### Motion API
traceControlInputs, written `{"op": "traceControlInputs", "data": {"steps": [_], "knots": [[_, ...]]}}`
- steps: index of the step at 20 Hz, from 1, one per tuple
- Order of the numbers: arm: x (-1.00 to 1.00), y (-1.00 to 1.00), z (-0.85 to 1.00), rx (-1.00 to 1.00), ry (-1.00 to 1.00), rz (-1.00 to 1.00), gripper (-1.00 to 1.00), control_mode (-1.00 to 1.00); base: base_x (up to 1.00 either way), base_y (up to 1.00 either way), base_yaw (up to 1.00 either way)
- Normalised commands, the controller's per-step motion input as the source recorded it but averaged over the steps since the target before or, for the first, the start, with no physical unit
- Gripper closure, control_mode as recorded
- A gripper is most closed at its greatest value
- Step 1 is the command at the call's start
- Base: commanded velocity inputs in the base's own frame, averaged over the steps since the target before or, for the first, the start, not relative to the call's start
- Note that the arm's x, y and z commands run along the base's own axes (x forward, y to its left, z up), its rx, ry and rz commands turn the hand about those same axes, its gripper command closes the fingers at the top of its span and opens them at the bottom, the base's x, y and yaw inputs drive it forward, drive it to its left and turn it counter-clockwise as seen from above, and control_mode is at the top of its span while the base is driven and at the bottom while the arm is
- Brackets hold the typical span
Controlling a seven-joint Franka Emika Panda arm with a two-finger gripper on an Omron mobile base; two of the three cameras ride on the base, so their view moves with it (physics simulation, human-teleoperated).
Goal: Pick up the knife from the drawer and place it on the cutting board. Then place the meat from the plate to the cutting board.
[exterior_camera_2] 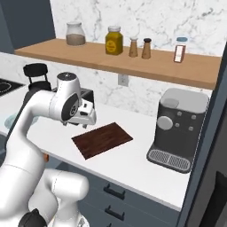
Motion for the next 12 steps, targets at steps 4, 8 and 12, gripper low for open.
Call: {"op": "traceControlInputs", "data": {"steps": [4, 8, 12], "knots": [[0.0, 0.0, 0.0, 0.0, 0.0, 0.0, -1.0, 1.0, 0.0, 0.43, 0.21], [0.0, 0.0, 0.0, 0.0, 0.0, 0.0, -1.0, 1.0, 0.0, 0.44, 0.24], [0.0, 0.0, 0.0, 0.0, 0.0, 0.0, -1.0, 1.0, 0.01, 0.13, 0.29]]}}
